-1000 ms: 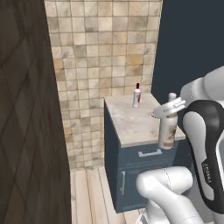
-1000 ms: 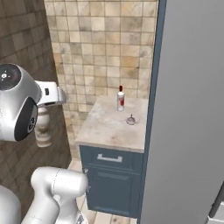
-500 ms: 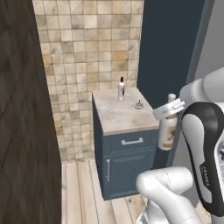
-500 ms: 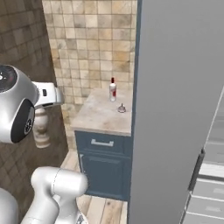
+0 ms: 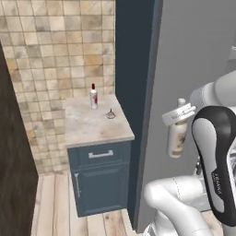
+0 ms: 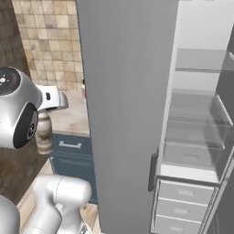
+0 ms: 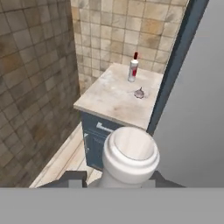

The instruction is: Place the liquors on the top shelf of the fridge to keep them out of children's reach, and place the garlic on lower shelves for easy access.

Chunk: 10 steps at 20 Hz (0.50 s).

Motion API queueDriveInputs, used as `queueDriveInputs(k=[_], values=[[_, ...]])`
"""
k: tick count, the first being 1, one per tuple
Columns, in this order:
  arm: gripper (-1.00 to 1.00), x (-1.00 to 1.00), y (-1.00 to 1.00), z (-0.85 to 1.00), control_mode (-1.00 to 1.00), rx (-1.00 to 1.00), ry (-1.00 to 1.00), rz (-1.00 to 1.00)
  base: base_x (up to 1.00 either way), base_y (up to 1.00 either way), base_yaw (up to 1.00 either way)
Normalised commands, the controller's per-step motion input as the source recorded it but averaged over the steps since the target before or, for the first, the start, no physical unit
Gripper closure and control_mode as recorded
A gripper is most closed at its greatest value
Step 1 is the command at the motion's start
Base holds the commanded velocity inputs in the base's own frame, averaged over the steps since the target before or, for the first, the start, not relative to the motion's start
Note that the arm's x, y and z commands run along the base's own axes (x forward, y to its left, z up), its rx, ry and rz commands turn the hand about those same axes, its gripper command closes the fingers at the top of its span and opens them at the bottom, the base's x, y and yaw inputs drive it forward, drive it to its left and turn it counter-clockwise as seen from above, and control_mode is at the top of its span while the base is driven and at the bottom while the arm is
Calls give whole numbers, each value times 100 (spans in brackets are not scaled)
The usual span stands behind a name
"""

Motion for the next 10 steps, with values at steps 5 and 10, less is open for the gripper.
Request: queueDriveInputs(k=[5,10], values=[[100,0,0,0,100,0,0,0,0,-76,-2],[100,0,0,0,100,0,0,0,0,-72,-2]])
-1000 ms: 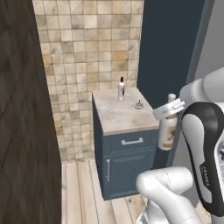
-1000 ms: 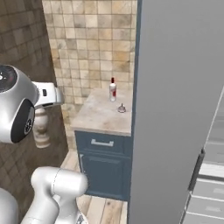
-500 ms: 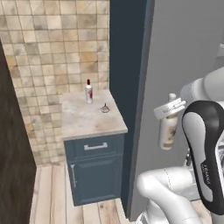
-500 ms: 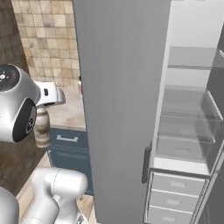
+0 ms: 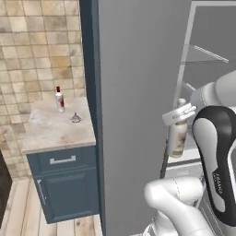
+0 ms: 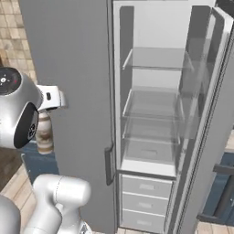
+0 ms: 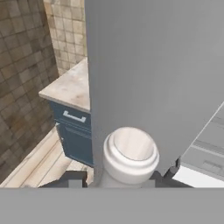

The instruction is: Place the liquors on the top shelf of the fridge to keep them out of children's reach, and place the garlic on lower shelves for easy access.

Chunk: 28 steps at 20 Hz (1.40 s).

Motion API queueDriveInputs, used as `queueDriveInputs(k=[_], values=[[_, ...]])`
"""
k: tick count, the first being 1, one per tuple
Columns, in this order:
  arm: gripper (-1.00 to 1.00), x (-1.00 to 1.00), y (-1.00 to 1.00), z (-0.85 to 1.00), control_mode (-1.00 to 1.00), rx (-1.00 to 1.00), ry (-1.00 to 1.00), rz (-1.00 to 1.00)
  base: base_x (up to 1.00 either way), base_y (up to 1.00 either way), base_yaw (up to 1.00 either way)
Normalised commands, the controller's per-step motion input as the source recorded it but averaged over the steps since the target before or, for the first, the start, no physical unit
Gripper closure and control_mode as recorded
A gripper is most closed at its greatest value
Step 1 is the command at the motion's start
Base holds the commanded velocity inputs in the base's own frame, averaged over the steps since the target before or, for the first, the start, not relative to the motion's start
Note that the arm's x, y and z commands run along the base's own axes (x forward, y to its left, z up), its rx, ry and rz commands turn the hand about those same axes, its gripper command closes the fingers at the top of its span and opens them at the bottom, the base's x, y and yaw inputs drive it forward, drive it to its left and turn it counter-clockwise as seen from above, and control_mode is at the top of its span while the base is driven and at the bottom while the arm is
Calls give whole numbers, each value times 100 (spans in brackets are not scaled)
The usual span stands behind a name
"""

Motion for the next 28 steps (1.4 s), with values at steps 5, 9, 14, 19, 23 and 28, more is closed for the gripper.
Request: queueDriveInputs(k=[5,9,14,19,23,28], values=[[100,0,0,0,100,0,0,0,6,-54,0],[100,0,0,0,100,0,0,0,12,-44,0],[100,0,0,0,100,0,0,0,13,-45,0],[100,0,0,0,100,0,0,0,14,-39,0],[100,0,0,0,100,0,0,0,17,-32,0],[100,0,0,0,100,0,0,0,18,-31,-8]])
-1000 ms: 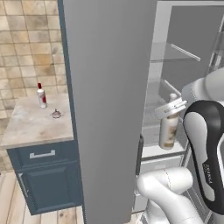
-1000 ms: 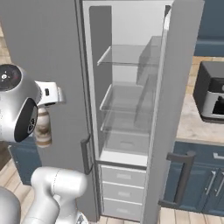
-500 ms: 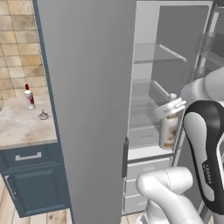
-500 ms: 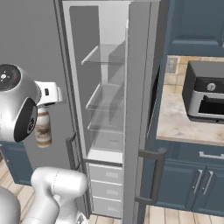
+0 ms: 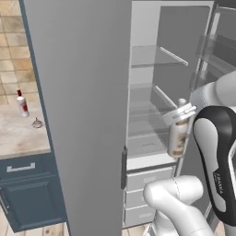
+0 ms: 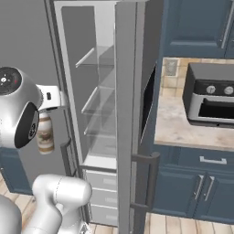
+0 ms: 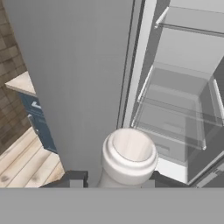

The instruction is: Place the liquors on the top shelf of the fridge to keep them out of children's reach, and place the garlic on lower shelves for easy access.

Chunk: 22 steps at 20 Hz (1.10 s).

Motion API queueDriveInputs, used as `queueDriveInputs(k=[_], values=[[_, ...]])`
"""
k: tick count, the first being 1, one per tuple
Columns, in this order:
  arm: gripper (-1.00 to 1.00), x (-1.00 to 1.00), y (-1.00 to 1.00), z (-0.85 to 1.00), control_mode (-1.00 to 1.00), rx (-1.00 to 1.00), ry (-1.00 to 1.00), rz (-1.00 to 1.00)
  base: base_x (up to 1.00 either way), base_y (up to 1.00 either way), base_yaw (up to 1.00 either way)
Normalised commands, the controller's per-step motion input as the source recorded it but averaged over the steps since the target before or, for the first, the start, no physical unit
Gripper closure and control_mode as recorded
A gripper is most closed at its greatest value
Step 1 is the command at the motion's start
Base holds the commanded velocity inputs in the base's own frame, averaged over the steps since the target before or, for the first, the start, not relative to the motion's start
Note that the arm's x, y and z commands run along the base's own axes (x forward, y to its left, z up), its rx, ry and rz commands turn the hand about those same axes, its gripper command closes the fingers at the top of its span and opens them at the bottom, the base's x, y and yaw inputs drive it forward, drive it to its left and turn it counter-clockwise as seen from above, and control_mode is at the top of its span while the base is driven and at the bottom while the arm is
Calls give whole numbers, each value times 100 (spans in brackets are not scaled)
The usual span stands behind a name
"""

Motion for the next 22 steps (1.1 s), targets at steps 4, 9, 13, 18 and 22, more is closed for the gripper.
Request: queueDriveInputs(k=[4,9,13,18,22], values=[[100,0,0,0,100,0,0,0,20,-18,-18],[100,0,0,0,100,0,0,0,26,-3,-20],[100,0,0,0,100,0,0,0,28,-8,-19],[100,0,0,0,100,0,0,0,27,-3,-19],[100,4,0,0,-100,0,0,-3,18,0,-12]])
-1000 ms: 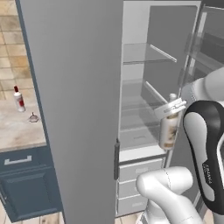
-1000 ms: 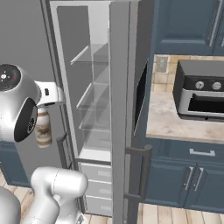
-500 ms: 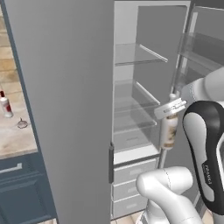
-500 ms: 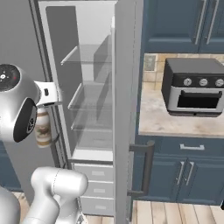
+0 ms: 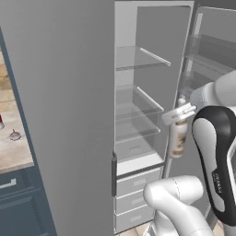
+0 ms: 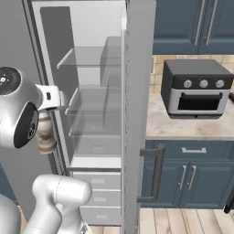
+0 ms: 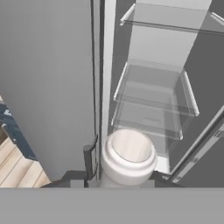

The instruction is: Place the liquors on the top shelf of the fridge to keep them out of children's reach, and place the garlic on lower shelves for easy access.

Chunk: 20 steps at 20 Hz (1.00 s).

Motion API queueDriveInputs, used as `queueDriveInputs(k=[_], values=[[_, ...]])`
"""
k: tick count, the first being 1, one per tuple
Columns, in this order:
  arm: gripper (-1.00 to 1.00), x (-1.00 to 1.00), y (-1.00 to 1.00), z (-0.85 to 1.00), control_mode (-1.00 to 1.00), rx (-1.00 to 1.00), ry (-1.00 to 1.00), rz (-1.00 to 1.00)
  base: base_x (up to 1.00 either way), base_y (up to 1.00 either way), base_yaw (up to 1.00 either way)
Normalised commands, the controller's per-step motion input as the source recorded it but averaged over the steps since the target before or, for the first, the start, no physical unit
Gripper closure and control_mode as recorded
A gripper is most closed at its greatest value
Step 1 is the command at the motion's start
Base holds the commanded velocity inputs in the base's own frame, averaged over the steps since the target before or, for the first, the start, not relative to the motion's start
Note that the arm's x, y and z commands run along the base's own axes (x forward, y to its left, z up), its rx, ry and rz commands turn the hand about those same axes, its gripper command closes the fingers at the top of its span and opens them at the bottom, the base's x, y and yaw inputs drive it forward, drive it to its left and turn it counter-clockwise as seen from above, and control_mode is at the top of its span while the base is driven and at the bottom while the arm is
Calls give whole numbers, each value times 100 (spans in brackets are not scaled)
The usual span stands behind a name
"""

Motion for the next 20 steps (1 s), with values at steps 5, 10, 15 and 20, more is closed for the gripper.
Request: queueDriveInputs(k=[5,10,15,20], values=[[100,4,5,10,-100,0,-4,-8,0,0,0],[100,4,0,38,-100,0,-9,-14,0,0,0],[100,9,-6,35,-100,0,-12,-17,0,0,0],[100,17,-17,22,-100,0,-15,-10,0,0,0]])
